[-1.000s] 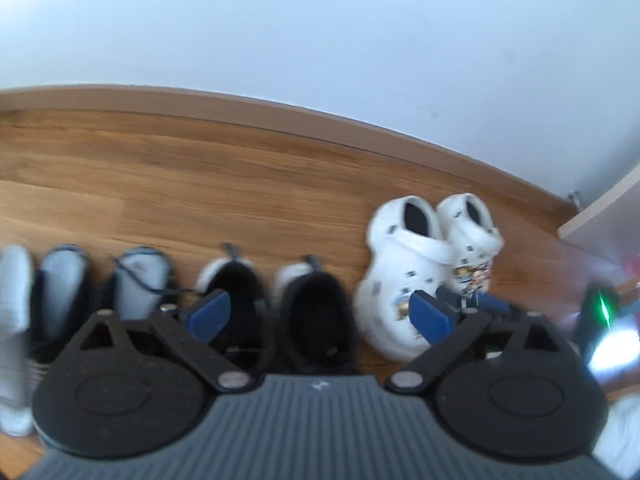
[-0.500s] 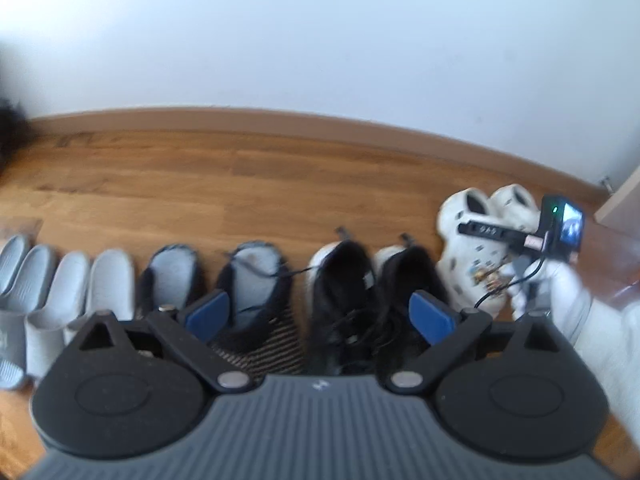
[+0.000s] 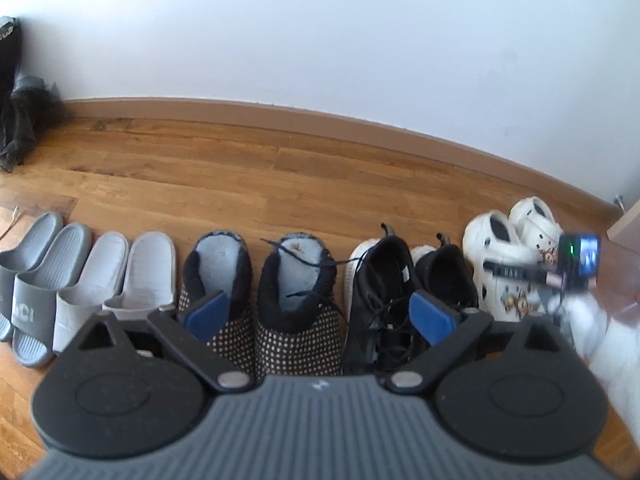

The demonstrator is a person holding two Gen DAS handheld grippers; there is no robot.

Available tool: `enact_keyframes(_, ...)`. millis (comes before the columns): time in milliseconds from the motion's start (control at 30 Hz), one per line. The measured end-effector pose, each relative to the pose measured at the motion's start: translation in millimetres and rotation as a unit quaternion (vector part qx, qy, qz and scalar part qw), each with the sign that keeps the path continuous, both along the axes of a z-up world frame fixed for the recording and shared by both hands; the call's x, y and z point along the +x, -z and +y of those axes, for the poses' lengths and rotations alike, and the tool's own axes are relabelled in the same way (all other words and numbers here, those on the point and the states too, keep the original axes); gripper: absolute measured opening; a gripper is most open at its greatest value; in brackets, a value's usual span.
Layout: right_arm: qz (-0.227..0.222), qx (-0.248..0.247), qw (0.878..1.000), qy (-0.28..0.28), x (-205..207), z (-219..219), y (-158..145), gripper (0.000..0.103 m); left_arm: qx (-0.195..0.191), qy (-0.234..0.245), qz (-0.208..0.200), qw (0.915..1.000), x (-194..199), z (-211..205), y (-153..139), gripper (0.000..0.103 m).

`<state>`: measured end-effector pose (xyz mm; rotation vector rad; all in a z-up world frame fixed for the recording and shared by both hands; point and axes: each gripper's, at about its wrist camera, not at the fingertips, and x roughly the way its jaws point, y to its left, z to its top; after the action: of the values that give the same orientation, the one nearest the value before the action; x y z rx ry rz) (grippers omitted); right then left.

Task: Organize scattered shoes

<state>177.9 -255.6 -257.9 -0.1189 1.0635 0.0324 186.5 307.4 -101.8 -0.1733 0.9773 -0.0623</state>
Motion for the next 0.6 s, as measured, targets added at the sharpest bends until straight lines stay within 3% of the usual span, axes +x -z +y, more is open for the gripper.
enact_keyframes(267, 0.030, 0.008, 0.998, -0.058, -48, 11, -12, 0.092, -0.008, 0.032, -0.006, 0.9994, -3, -16, -4, 0.098)
enact_keyframes(600, 0.031, 0.016, 0.997, -0.067, -51, 11, -11, 0.092, -0.012, 0.056, 0.002, 0.9983, -4, -28, 5, 0.098)
